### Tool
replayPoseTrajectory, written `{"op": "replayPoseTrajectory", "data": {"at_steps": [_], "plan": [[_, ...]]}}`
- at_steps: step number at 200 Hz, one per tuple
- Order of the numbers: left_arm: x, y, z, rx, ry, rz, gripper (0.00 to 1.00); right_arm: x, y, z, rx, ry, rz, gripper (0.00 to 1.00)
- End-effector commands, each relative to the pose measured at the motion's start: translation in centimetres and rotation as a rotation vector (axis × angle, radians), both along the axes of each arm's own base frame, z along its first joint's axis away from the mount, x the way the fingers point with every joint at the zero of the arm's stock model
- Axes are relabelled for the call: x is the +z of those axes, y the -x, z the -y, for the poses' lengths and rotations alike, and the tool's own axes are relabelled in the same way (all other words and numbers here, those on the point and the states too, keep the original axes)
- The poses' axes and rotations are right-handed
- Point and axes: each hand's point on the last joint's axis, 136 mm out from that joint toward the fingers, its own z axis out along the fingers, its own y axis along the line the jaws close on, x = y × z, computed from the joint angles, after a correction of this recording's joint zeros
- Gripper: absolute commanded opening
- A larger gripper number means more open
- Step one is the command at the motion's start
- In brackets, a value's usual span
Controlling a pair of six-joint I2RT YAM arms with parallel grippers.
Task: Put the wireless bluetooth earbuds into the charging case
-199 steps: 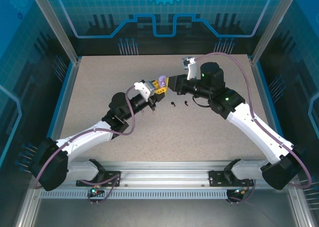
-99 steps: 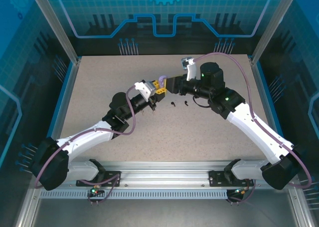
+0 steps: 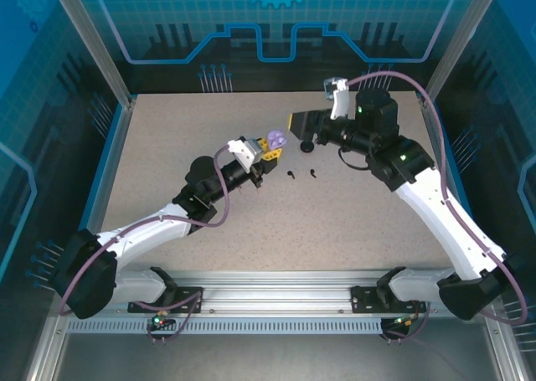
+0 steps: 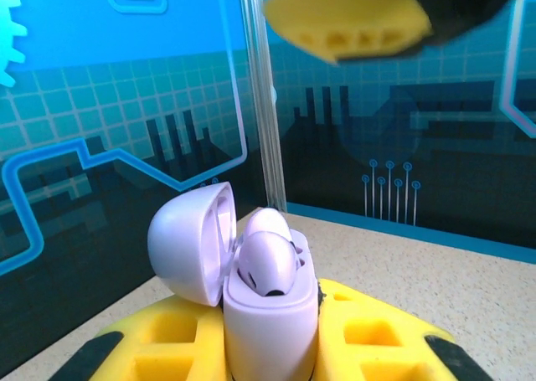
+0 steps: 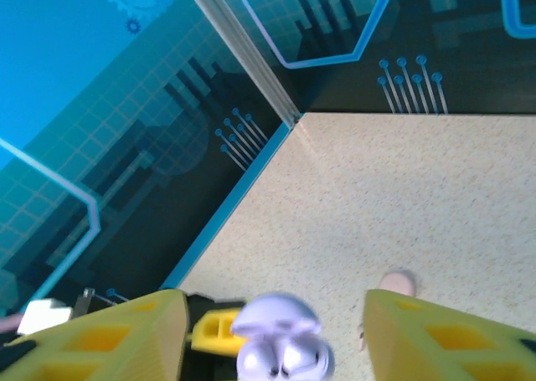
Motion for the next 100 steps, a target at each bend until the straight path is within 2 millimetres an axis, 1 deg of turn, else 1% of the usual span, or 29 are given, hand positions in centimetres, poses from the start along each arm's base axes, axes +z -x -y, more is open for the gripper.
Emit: {"op": "replayPoseTrajectory", "data": {"at_steps": [1, 20, 38, 64, 80, 100], "plan": [[-0.7, 1.3, 0.7, -0.068, 0.004, -0.035, 0.00, -3.2, -1.7, -0.2, -0.016, 0.087, -0.147, 0.43], [-1.0, 1.8, 0.9, -0.089, -0.001, -0.053, 0.00, -4.4, -3.0, -1.4, 0.010, 0.121, -0.205, 0.27], [-1.0, 2.0, 1.2, -0.101, -0.003, -0.060, 0.00, -5.5, -3.9, -2.6, 0.045, 0.145, -0.247, 0.19], [-1.1, 2.1, 1.3, -0.102, 0.000, -0.063, 0.00, -7.1, -4.0, -4.4, 0.092, 0.187, -0.294, 0.15], [-0.9, 2.0, 1.4, -0.101, 0.005, -0.063, 0.00, -7.9, -3.3, -5.2, 0.117, 0.222, -0.311, 0.13], [-0.7, 1.9, 1.5, -0.093, 0.011, -0.059, 0.00, -8.8, -2.1, -5.4, 0.133, 0.257, -0.331, 0.12]]}}
